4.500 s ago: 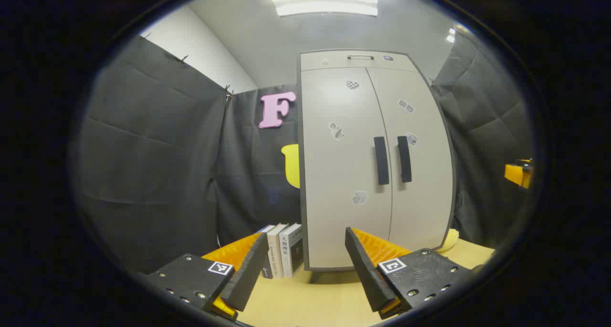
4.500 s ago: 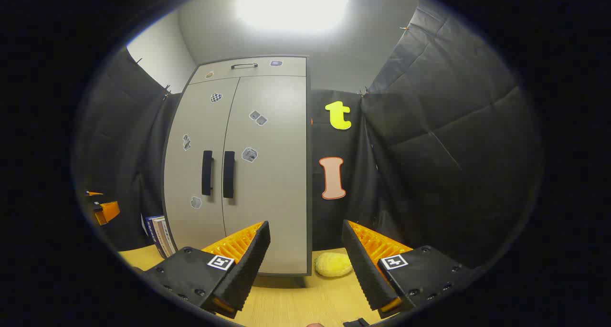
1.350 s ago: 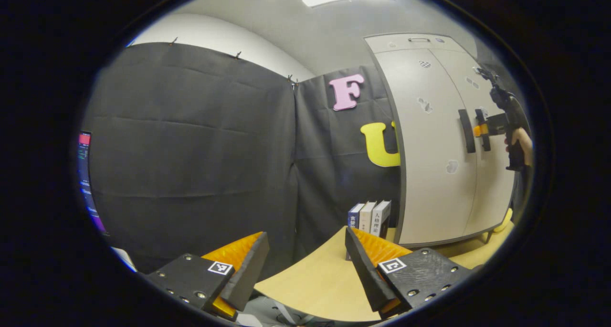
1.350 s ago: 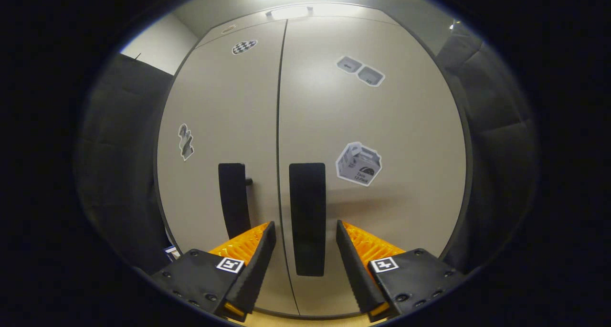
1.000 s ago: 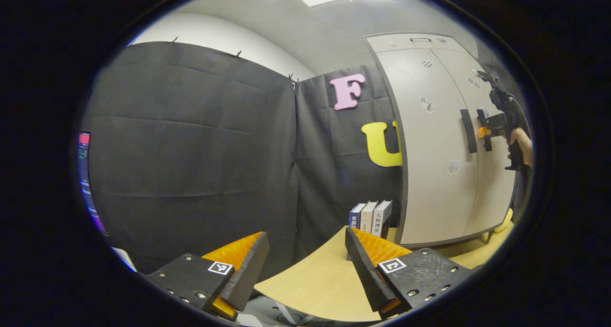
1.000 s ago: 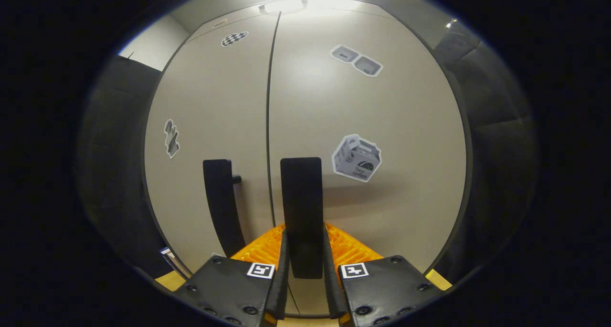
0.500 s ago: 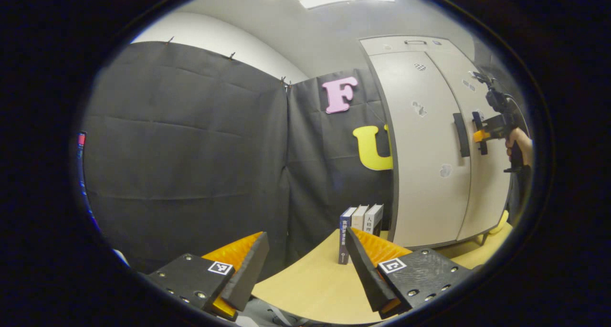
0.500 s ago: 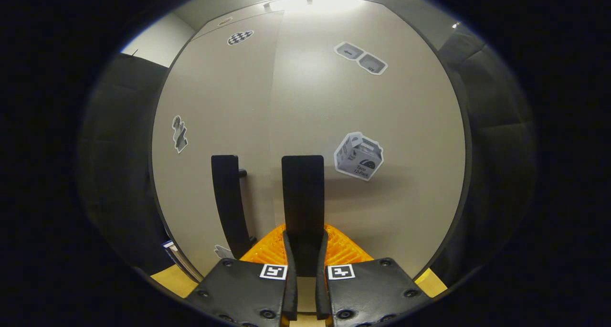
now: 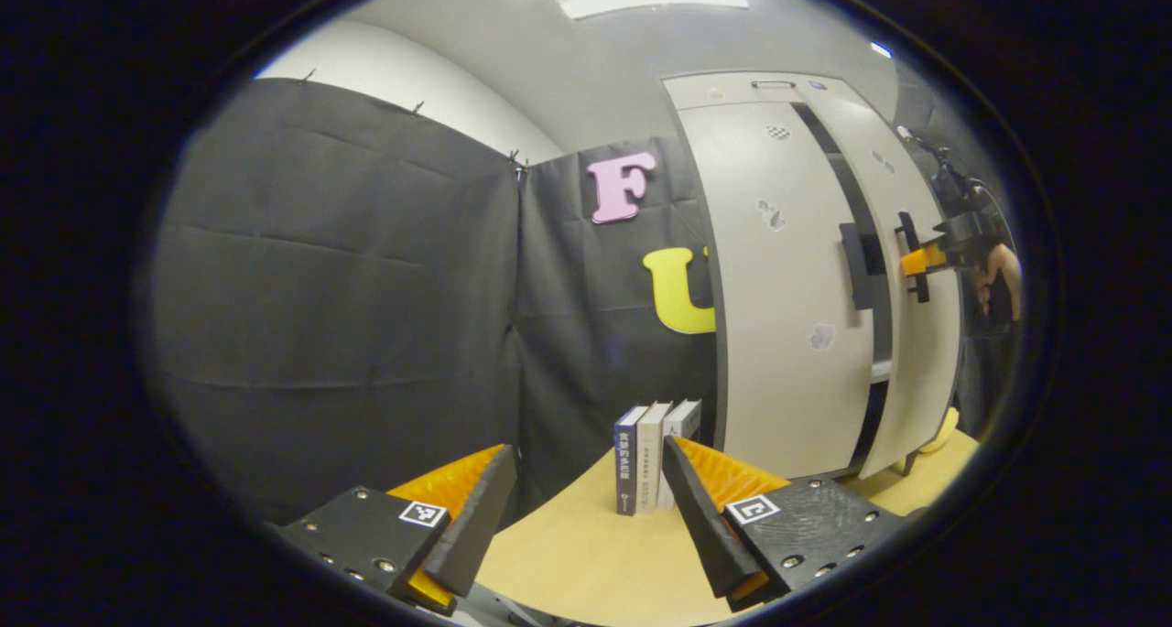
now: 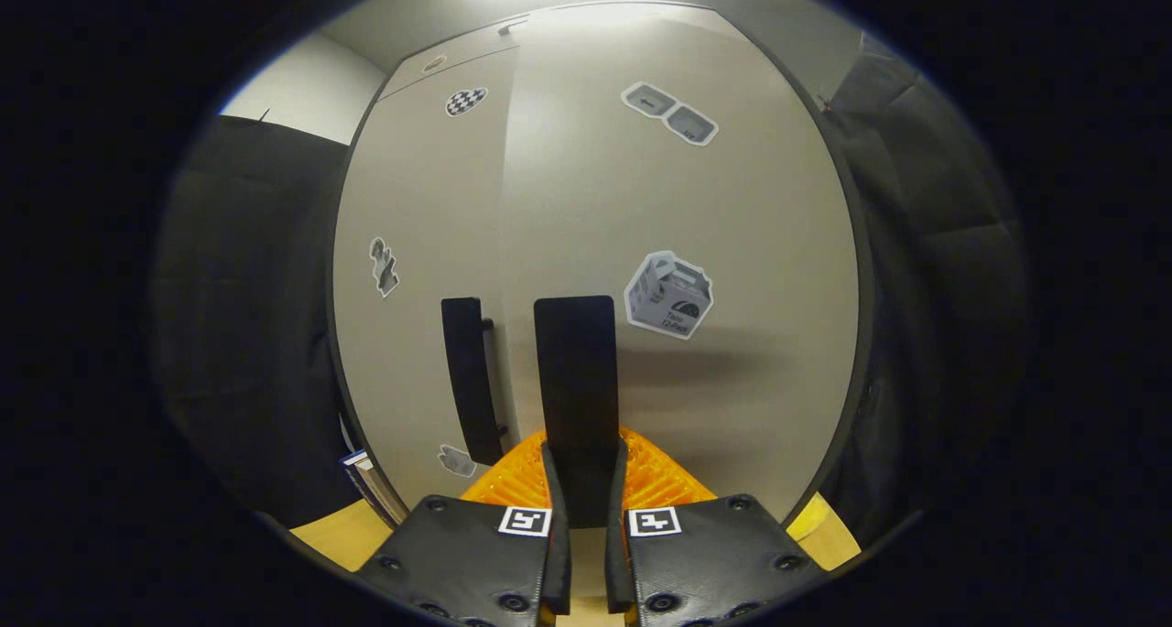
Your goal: Open the right door of the double-door shoe cabinet with the right hand, and open the left door with the left hand.
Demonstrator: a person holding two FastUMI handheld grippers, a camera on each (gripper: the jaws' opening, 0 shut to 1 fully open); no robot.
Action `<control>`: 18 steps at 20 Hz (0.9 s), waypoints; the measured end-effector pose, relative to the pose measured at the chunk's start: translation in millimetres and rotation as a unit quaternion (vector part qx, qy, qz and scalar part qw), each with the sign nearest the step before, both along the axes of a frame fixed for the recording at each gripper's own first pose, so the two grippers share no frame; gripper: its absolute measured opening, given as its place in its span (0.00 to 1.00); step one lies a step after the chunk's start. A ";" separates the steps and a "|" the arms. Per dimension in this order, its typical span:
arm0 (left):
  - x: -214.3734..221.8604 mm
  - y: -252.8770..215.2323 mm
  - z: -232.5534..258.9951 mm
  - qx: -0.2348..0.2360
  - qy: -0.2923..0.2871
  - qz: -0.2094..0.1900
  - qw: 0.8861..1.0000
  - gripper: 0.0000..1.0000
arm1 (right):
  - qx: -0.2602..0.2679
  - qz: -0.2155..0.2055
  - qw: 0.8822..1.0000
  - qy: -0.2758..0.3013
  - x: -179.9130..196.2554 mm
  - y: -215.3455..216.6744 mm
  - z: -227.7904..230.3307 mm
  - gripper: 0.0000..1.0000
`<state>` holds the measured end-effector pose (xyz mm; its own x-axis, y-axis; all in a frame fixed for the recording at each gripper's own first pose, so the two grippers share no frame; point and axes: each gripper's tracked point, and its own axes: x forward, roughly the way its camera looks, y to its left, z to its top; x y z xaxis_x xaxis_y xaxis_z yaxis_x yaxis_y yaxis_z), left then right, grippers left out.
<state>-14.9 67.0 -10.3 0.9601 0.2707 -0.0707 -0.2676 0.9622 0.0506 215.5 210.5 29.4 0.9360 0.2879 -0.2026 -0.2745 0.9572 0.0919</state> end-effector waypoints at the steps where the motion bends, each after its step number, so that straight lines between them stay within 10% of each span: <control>1: 1.8 -3.6 1.8 0.000 -0.001 -0.005 1.000 0.95 | -0.002 0.001 1.000 0.001 -2.0 -0.9 0.2 0.17; 18: 21.1 -48.6 5.8 0.009 -0.001 -0.065 0.998 0.94 | 0.001 0.032 0.999 0.016 0.1 -14.2 2.8 0.17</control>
